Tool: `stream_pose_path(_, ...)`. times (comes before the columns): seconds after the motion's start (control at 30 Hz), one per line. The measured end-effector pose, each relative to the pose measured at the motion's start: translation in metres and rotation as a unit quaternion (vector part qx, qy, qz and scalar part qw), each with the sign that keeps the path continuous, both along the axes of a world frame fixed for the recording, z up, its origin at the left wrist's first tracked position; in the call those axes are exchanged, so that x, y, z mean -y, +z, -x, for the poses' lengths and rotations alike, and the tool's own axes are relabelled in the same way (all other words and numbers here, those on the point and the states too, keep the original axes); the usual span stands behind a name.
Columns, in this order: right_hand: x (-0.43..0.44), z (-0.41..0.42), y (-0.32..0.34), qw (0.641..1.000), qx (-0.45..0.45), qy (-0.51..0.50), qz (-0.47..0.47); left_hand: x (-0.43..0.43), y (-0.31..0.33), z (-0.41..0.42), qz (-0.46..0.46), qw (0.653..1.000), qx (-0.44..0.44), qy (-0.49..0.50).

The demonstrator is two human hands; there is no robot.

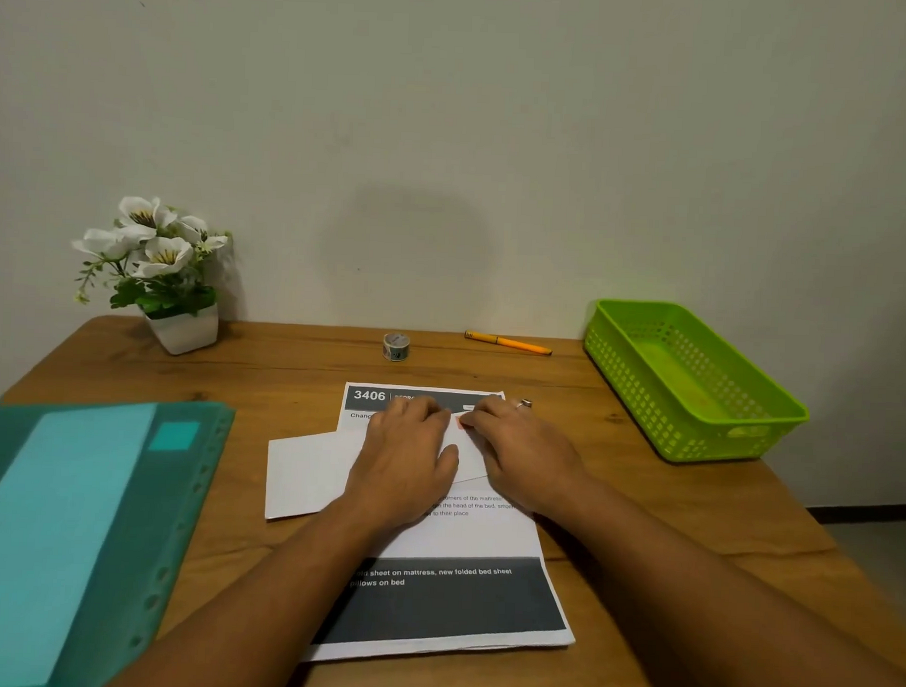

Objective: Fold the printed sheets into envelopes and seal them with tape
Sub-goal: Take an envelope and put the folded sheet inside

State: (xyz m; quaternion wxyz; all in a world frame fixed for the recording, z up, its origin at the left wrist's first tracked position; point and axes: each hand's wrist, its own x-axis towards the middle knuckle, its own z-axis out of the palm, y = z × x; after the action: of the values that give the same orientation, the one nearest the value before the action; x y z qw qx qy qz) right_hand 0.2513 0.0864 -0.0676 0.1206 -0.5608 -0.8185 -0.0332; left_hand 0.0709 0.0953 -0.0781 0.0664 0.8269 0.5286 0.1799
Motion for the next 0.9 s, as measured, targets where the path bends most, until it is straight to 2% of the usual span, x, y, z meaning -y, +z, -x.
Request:
stream_pose_path(0.2, 0.002, 0.010, -0.003, 0.999, 0.036, -0.018, -0.003, 0.000, 0.000, -0.001, -0.004, 1.000, -0.012, 0.003)
stream_pose_path(0.43, 0.013, -0.006, -0.005, 1.000, -0.005, -0.007, -0.006, -0.001, -0.001, -0.002, -0.008, 1.000, -0.017, 0.005)
stream_pose_path(0.57, 0.012, -0.001, -0.004, 1.000, 0.003, -0.017, -0.001, -0.001, -0.002, -0.002, -0.008, 1.000, -0.018, 0.007)
stream_pose_path(0.77, 0.015, 0.005, -0.006, 0.996, 0.051, -0.075, -0.018, -0.001, -0.002, -0.002, -0.009, 1.000, -0.026, 0.007)
stream_pose_path(0.9, 0.019, 0.006, -0.008, 0.996, 0.032, -0.085, -0.018, -0.002, -0.004, -0.001, -0.009, 0.999, -0.029, 0.010)
